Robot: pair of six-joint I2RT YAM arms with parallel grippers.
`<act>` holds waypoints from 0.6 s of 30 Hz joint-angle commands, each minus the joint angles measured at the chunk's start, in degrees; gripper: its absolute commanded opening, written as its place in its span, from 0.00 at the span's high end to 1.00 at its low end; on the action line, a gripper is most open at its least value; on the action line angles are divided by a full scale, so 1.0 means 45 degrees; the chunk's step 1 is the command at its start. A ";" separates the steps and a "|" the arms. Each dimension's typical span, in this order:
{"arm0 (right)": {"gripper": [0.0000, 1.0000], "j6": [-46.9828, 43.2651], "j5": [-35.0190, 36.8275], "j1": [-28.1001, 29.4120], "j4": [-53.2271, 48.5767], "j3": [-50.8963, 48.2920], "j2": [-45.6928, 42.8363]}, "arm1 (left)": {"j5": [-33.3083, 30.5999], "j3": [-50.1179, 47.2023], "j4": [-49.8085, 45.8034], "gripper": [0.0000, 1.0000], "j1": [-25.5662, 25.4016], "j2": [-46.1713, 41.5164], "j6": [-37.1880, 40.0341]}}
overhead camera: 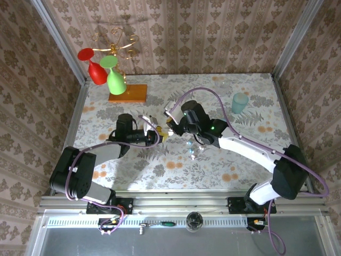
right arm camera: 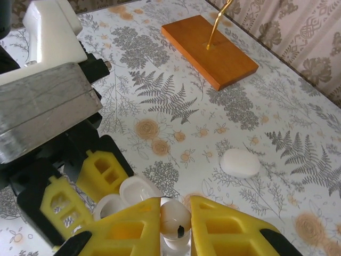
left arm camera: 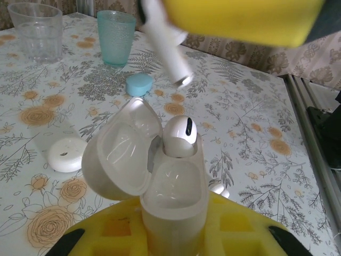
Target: Insert the wireless bluetooth earbuds into the charging case
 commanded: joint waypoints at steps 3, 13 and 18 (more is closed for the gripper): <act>0.81 -0.0482 -0.0273 0.0211 0.0412 0.0360 0.0497 | 0.0304 0.0329 0.0197 1.00 -0.0083 0.0105 -0.0521; 0.81 -0.0500 -0.0294 0.0351 0.0253 0.0283 0.0886 | 0.0065 0.0382 0.0838 1.00 -0.0047 0.0302 -0.1220; 0.81 -0.0728 -0.0343 0.0355 0.0070 0.0350 0.1119 | 0.0011 0.0388 0.1259 1.00 0.0034 0.0403 -0.1537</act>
